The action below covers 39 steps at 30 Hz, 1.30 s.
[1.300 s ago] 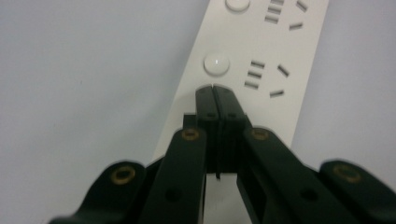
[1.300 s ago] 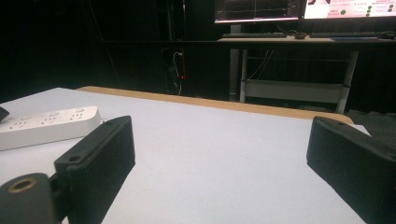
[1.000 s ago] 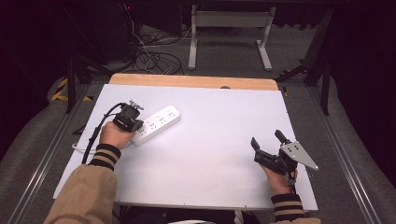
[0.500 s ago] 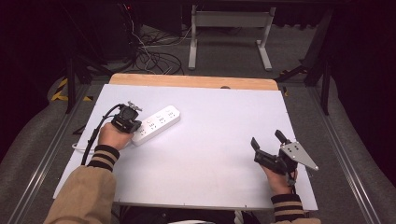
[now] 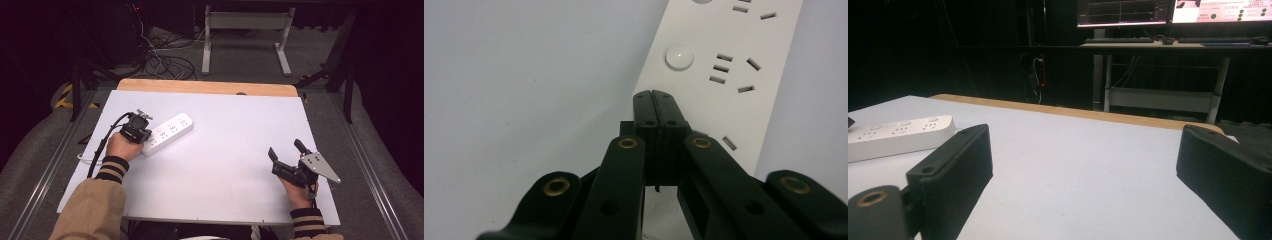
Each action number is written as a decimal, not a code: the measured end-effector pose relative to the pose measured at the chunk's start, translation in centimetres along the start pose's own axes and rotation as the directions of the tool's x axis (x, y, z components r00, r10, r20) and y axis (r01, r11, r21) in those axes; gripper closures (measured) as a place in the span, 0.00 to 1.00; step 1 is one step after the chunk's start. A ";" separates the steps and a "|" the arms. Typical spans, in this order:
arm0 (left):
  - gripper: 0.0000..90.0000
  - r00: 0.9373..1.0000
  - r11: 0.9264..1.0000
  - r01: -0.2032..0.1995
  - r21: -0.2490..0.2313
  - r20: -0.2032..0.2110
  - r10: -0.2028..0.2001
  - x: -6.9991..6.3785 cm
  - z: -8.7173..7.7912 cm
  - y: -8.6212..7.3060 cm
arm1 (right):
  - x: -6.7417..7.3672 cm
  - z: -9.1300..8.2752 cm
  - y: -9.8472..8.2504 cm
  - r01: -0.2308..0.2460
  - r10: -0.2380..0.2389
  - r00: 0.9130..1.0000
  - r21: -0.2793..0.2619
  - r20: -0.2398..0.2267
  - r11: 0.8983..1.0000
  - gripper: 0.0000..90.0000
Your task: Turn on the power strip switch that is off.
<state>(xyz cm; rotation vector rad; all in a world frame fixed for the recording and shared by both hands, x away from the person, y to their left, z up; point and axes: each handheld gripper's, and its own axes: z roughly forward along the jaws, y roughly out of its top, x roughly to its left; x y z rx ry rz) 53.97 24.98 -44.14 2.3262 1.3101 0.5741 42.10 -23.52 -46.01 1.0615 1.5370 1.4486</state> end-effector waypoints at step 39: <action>1.00 0.999 0.998 0.034 -0.051 0.019 -0.033 0.2 0.2 -0.7 | -0.1 -0.2 0.0 -0.002 0.002 1.000 -0.003 0.003 1.000 0.09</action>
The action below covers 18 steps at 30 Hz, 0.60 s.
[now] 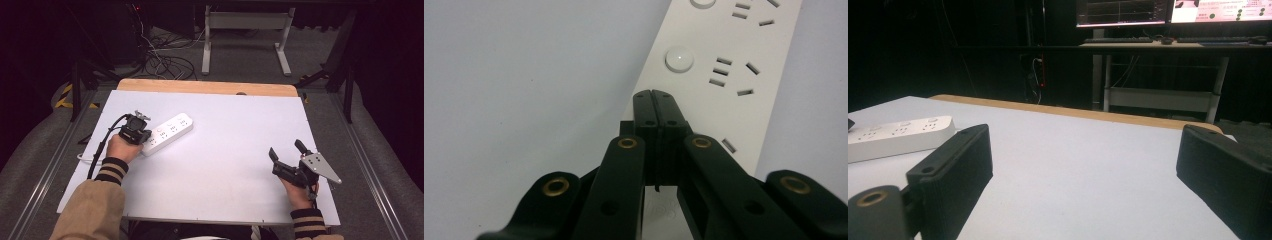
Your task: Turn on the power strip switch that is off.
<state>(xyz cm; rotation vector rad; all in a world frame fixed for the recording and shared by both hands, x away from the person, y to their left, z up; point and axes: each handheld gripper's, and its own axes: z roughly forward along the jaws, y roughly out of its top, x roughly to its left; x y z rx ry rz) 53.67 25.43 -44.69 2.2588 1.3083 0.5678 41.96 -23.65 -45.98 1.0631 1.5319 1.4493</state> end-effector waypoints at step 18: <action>1.00 1.000 1.000 -0.004 -0.017 -0.027 0.004 -0.5 0.2 0.0 | 0.1 -0.1 0.0 -0.001 0.001 1.000 0.004 0.001 1.000 0.09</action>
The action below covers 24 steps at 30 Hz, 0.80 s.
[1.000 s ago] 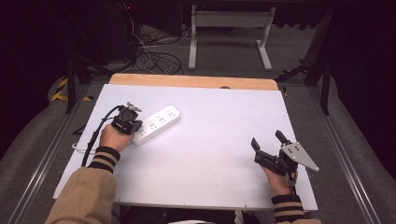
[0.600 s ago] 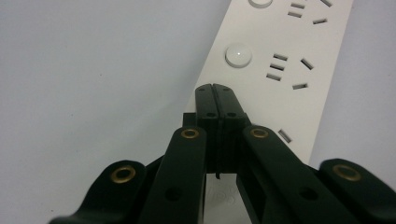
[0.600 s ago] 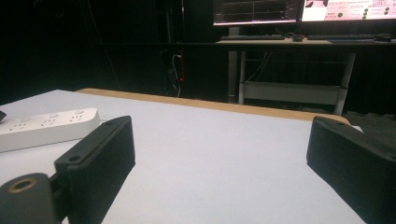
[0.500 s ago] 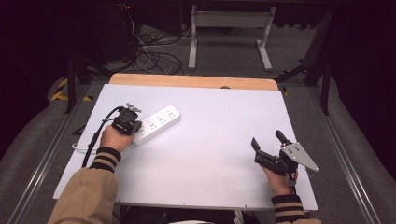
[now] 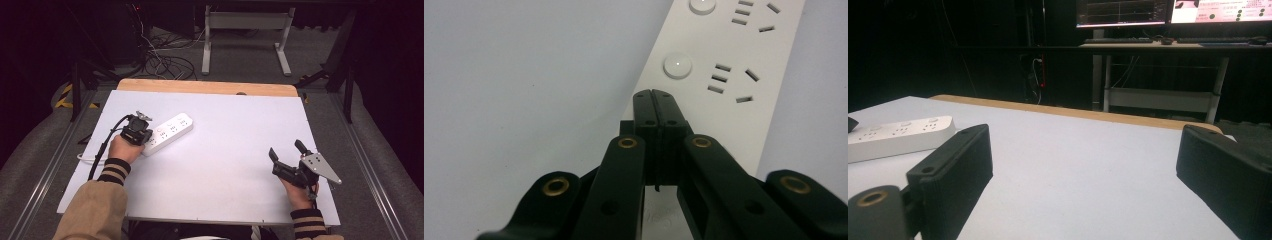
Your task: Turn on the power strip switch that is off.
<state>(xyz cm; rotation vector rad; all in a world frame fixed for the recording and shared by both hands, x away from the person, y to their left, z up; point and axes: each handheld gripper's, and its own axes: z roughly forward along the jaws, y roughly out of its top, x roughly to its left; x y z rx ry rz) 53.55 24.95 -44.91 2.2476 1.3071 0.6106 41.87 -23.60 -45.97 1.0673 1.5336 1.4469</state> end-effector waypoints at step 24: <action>1.00 1.000 0.999 0.012 -0.051 0.009 -0.011 0.1 0.0 -0.7 | 0.0 0.0 0.0 0.002 -0.002 1.000 0.002 -0.001 1.000 0.09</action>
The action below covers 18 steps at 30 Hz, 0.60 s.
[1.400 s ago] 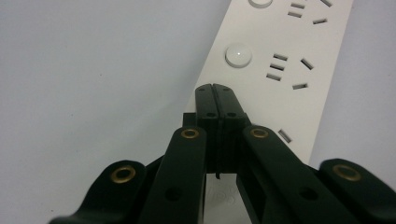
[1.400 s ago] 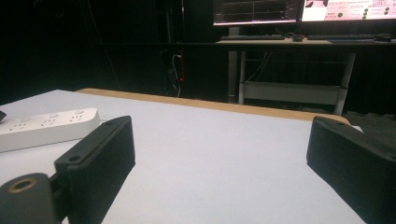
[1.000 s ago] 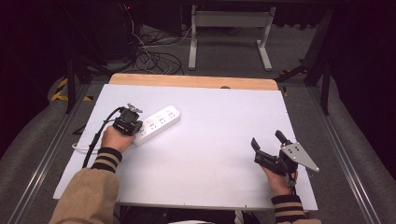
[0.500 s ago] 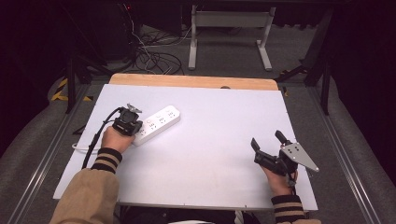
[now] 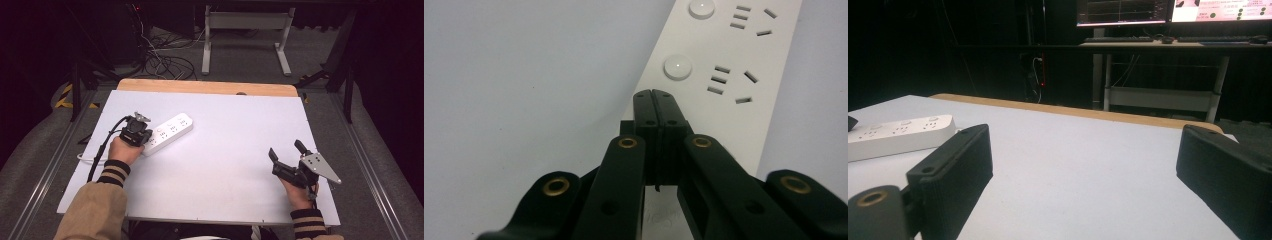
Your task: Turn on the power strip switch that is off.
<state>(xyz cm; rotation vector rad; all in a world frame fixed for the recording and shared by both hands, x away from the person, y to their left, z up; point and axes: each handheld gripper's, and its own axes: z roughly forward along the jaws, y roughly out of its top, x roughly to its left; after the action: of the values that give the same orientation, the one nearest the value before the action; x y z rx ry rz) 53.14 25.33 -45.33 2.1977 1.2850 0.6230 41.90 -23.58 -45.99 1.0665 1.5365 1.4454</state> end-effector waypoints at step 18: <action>1.00 1.000 0.991 0.009 -0.131 -0.024 -0.013 0.3 -0.1 -1.4 | 0.0 0.1 0.0 -0.005 0.005 1.000 0.001 -0.001 1.000 0.09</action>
<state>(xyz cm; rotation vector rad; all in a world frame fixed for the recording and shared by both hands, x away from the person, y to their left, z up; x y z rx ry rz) 52.30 26.20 -46.15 2.0816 1.2319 0.7112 42.05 -23.57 -46.01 1.0712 1.5365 1.4493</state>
